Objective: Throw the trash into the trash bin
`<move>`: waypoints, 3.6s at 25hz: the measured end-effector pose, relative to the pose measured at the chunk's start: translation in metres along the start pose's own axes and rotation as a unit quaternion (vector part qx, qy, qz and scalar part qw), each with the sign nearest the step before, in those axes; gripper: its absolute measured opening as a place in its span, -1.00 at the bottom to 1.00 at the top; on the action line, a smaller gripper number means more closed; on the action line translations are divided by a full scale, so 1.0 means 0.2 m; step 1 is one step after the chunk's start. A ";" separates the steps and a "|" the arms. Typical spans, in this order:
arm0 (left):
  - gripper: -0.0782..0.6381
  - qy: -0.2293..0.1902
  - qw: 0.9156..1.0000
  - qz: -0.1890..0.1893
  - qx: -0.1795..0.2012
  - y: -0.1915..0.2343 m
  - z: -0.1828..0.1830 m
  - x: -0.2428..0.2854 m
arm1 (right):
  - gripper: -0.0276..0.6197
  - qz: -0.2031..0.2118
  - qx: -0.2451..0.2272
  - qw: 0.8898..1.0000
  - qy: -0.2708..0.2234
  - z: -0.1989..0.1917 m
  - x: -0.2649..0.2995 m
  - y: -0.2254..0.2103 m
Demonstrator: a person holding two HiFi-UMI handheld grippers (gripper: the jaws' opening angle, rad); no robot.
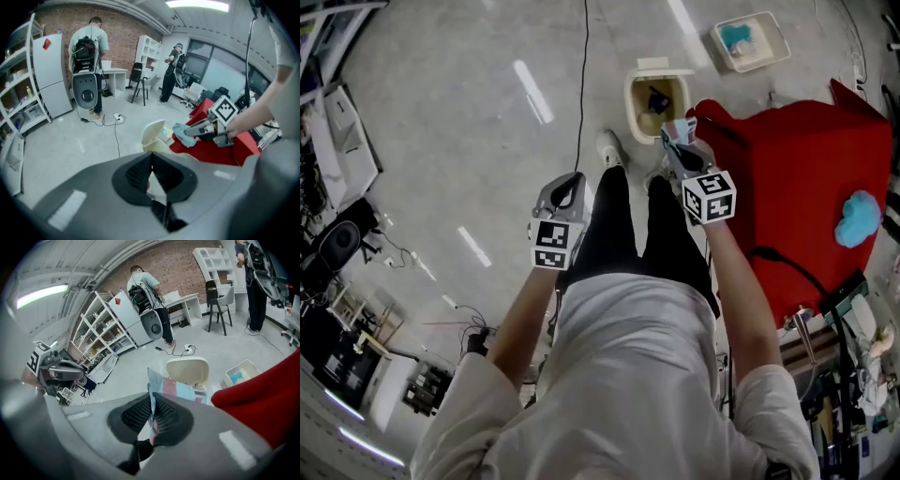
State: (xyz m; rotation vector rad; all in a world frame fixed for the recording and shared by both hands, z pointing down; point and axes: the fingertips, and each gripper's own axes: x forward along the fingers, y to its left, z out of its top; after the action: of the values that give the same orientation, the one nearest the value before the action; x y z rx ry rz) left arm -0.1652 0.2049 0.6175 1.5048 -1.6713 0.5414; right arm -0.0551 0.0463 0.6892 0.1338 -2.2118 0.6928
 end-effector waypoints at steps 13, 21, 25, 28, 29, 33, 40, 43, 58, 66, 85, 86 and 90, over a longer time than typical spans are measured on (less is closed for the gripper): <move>-0.77 0.023 0.999 -0.027 0.017 0.01 -0.09 0.40 | -0.91 0.009 0.060 0.998 0.007 -0.24 0.49 -0.31; -0.77 0.028 0.998 -0.041 0.024 0.03 -0.13 0.65 | -0.91 0.012 0.075 0.997 0.005 -0.37 0.71 -0.48; -0.77 0.033 0.998 -0.049 0.027 0.02 -0.17 0.71 | -0.91 0.010 0.075 0.997 0.008 -0.44 0.80 -0.53; -0.77 0.037 0.998 -0.052 0.025 0.01 -0.21 0.72 | -0.89 0.001 0.071 0.997 0.009 -0.46 0.82 -0.56; -0.77 0.038 0.998 -0.053 0.025 0.01 -0.21 0.72 | -0.84 -0.003 0.071 0.997 0.010 -0.47 0.83 -0.56; -0.77 0.039 0.997 -0.057 0.028 -0.01 -0.23 0.73 | -0.54 -0.010 0.072 0.997 0.021 -0.51 0.82 -0.57; -0.77 0.034 0.997 -0.058 0.029 -0.03 -0.21 0.70 | -0.35 -0.017 0.071 0.997 0.021 -0.51 0.76 -0.55; -0.77 0.032 0.998 -0.055 0.026 -0.03 -0.21 0.68 | -0.35 -0.018 0.071 0.997 0.017 -0.50 0.73 -0.54; -0.77 -0.001 0.998 -0.052 0.044 -0.19 -0.02 0.45 | -0.71 -0.035 0.039 0.999 -0.002 -0.39 0.34 -0.37; -0.77 -0.014 0.997 -0.062 0.045 -0.29 0.12 0.27 | -0.87 -0.037 0.029 0.999 -0.026 -0.25 0.04 -0.24; -0.77 -0.037 0.995 -0.086 0.025 -0.45 0.30 -0.16 | -0.91 -0.052 0.018 0.993 -0.101 0.01 -0.72 0.11; -0.77 -0.038 0.995 -0.088 0.025 -0.46 0.30 -0.18 | -0.91 -0.053 0.018 0.993 -0.105 0.02 -0.75 0.13; -0.77 -0.044 0.994 -0.101 0.021 -0.49 0.31 -0.25 | -0.91 -0.058 0.014 0.991 -0.116 0.04 -0.87 0.19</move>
State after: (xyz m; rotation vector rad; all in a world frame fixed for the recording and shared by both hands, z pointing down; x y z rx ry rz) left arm -0.0902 0.1689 0.5224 1.7275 -1.5580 0.4072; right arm 0.0460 0.0521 0.5419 0.3705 -2.3935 0.6710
